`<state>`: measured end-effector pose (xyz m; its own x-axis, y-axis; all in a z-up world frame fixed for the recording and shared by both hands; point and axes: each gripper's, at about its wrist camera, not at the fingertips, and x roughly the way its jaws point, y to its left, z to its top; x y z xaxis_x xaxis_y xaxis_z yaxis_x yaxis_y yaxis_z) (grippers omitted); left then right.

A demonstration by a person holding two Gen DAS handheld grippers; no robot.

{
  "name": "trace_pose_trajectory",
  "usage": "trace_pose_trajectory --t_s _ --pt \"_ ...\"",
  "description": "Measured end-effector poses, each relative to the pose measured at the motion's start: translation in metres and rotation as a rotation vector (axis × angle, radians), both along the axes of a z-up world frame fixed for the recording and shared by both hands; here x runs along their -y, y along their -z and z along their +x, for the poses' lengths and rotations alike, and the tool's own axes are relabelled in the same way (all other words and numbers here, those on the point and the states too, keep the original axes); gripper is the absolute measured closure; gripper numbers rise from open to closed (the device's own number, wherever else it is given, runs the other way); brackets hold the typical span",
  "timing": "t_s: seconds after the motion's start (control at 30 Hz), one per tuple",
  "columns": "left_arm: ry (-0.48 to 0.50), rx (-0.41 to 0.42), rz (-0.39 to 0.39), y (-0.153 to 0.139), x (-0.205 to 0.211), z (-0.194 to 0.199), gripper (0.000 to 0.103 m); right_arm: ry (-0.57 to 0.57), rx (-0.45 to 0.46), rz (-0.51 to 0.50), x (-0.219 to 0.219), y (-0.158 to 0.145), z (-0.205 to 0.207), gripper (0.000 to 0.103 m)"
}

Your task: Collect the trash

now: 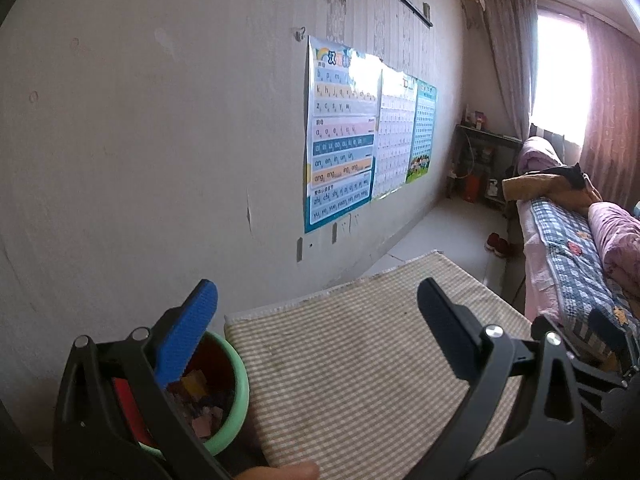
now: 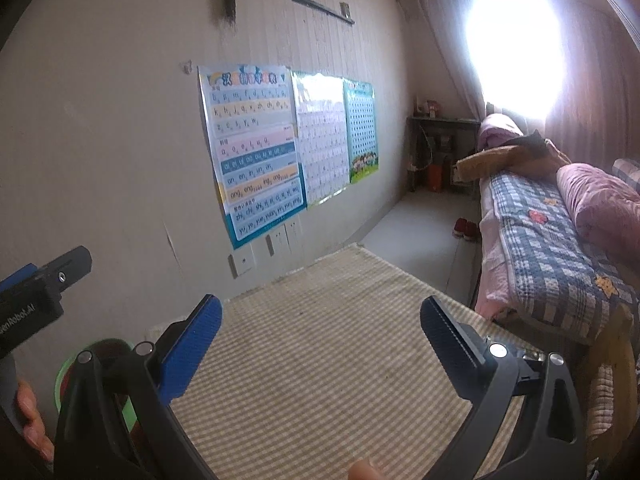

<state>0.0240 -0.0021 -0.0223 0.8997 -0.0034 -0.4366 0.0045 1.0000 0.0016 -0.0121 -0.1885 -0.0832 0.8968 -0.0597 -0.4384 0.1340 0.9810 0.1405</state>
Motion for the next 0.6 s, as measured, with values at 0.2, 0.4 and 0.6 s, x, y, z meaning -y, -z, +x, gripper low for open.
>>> trace_pose_trajectory --t_s 0.2,0.4,0.6 --pt "0.001 -0.021 0.000 0.007 -0.001 0.002 0.005 0.003 -0.060 0.016 0.003 0.016 0.004 0.007" --pt "0.015 -0.054 -0.016 0.016 -0.002 0.005 0.005 -0.003 -0.115 0.006 0.005 0.035 0.010 0.007" --pt "0.014 -0.143 -0.009 0.040 -0.006 0.011 0.005 0.065 -0.272 0.025 0.031 0.096 0.030 0.007"
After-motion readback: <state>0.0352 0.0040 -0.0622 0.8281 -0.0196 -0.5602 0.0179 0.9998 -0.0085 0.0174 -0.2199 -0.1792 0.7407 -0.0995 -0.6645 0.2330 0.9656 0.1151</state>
